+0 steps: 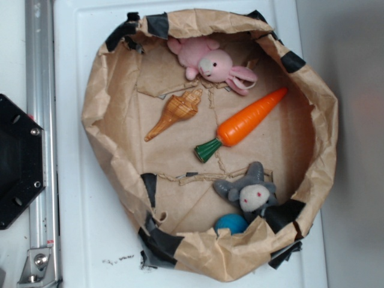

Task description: Grab the gray animal.

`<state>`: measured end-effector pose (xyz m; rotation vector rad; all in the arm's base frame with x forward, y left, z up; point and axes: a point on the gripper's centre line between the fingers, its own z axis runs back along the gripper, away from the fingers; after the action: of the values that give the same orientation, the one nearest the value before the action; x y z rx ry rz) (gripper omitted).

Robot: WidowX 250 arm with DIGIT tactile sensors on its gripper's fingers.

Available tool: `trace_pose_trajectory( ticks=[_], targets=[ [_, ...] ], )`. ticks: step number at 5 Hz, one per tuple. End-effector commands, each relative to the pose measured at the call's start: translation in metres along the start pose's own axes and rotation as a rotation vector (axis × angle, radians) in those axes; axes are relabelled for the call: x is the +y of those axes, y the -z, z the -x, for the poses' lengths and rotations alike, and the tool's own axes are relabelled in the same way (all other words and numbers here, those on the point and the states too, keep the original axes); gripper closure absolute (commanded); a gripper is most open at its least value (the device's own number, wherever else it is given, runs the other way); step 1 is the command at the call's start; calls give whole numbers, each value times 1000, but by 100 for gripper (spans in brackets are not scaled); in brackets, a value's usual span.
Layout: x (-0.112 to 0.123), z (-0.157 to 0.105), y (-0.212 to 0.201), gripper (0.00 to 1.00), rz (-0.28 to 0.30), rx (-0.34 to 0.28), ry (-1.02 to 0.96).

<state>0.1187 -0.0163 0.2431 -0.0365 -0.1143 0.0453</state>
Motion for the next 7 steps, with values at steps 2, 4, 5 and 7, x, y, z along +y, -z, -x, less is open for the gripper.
trace_pose_trajectory(
  ticks=[2, 4, 5, 7],
  targets=[
    [26, -45, 54, 0, -135, -124, 70],
    [18, -144, 147, 0, -60, -303, 397],
    [6, -164, 163, 0, 21, -362, 634],
    [-50, -146, 207, 0, 158, -297, 931]
  ],
)
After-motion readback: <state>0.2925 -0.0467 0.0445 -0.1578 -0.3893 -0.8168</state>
